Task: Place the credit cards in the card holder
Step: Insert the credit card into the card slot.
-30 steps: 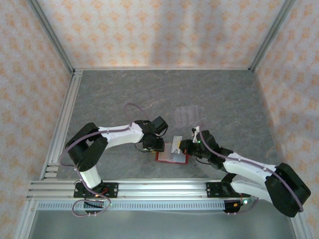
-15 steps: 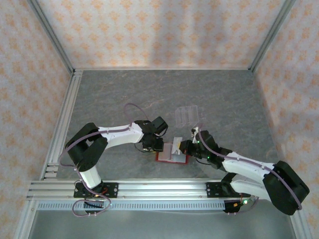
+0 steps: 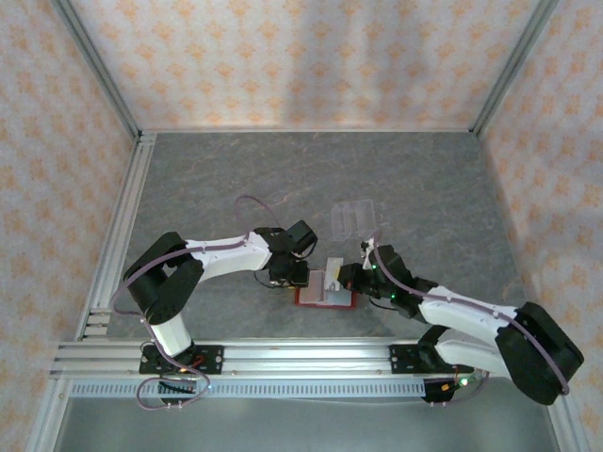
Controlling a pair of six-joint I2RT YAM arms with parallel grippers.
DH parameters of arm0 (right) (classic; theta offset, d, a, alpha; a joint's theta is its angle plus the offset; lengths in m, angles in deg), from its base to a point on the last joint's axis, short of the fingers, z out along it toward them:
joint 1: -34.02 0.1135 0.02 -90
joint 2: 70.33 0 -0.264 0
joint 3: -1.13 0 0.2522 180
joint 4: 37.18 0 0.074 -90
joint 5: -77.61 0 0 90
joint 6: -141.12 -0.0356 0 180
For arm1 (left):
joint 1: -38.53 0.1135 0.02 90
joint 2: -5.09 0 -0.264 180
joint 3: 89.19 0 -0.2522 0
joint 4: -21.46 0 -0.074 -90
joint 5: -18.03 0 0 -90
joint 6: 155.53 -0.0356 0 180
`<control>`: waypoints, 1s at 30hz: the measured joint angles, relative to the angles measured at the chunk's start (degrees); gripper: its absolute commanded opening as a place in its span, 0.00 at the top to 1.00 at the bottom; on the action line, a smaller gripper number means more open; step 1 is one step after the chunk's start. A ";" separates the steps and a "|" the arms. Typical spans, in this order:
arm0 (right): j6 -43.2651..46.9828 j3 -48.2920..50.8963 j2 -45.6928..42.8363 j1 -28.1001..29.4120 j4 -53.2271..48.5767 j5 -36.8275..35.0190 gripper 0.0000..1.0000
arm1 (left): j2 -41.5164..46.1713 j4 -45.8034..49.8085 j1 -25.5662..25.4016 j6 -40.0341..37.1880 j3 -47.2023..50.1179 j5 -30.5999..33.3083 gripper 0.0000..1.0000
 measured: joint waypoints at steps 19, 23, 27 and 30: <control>0.02 -0.96 4.83 0.00 2.40 0.66 1.00 | 0.00 0.00 0.00 0.02 0.00 0.00 0.76; 0.02 -1.07 5.07 0.00 2.91 0.85 1.00 | 0.00 0.00 0.00 0.02 0.00 0.00 0.76; 0.02 -1.07 5.07 0.00 2.91 0.85 1.00 | 0.00 0.00 0.02 0.02 0.00 0.00 0.76; 0.07 -1.07 5.05 0.00 2.91 0.87 1.00 | 0.00 0.00 0.02 0.02 0.00 0.00 0.76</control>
